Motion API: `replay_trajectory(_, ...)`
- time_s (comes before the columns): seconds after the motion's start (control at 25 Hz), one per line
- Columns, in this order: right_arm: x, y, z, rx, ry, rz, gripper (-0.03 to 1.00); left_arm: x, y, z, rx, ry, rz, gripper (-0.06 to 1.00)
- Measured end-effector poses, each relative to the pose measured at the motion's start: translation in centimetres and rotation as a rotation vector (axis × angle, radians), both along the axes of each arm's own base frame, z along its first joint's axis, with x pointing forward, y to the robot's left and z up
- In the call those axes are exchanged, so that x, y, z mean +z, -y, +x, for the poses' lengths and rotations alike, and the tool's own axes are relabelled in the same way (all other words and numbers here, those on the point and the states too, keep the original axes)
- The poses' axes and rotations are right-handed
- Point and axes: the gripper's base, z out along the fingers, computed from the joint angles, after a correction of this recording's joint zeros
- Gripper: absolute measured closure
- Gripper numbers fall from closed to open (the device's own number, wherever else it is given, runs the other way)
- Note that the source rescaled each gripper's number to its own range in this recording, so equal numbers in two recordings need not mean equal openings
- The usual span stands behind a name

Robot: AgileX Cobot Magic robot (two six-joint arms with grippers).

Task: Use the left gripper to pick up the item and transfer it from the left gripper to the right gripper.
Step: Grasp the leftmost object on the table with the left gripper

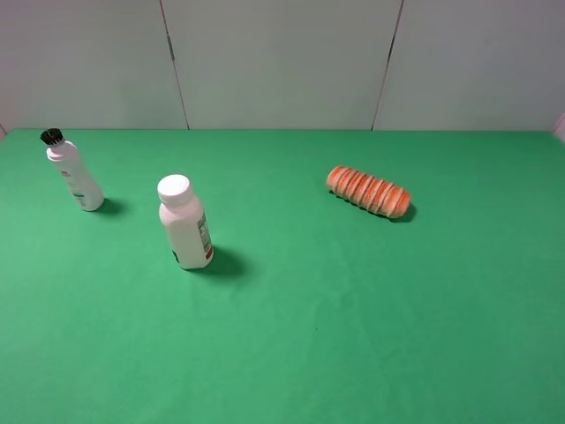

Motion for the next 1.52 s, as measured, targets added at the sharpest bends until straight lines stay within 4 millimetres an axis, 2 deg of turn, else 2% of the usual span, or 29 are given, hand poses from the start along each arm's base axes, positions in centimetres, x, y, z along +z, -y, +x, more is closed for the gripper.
replay_trajectory(1.52,0.00,0.00,0.00,0.000,0.000,0.000,-0.03,0.06,0.01,-0.13,0.000,-0.008,-0.001,0.02)
